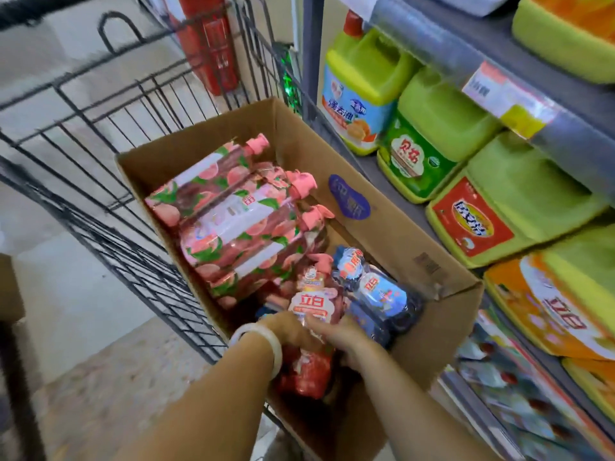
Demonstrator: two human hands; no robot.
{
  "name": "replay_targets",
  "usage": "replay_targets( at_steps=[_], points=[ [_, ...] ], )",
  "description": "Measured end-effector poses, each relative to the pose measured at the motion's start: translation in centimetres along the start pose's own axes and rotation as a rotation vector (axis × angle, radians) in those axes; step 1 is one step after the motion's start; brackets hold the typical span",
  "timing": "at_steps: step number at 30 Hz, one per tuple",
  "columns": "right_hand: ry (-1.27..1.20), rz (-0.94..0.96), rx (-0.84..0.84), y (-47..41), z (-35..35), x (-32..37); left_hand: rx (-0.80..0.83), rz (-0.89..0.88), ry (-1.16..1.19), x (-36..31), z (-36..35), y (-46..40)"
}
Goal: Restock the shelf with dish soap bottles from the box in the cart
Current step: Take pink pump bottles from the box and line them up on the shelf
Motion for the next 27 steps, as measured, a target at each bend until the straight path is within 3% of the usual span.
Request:
replay_targets(
  at_steps=[6, 11, 17, 21, 27],
  points=[
    [-0.240, -0.054, -0.063, 0.6, 1.0, 0.2, -0.042, 0.043, 0.100, -0.5, -0.5, 0.3],
    [-0.354, -0.027, -0.072, 1.4, 4.0, 1.9, -0.091, -0.112, 0.175, -3.3, -0.3, 1.7],
    [-0.379, 0.211, 0.042, 4.6, 8.3, 8.0, -0.263, -0.258, 0.508, -6.2, 2.0, 5.5],
    [-0.340, 0.452, 0.110, 9.3, 9.7, 12.5, -0.218, -0.434, 0.503, -8.9, 4.6, 9.9],
    [-0.299, 0.743, 0.062, 19.5, 12.2, 14.9, -0.319, -0.659, 0.447, -12.3, 5.4, 18.9]
  ],
)
Point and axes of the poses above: each hand's wrist, its own y-axis away from the middle knuckle, its own z-axis out of the back of the hand, x = y × z, the point moved 2 cm from there along -y, towards the middle knuckle, and after that the axes turned 14 degrees about -y, right-handed, at the moved point
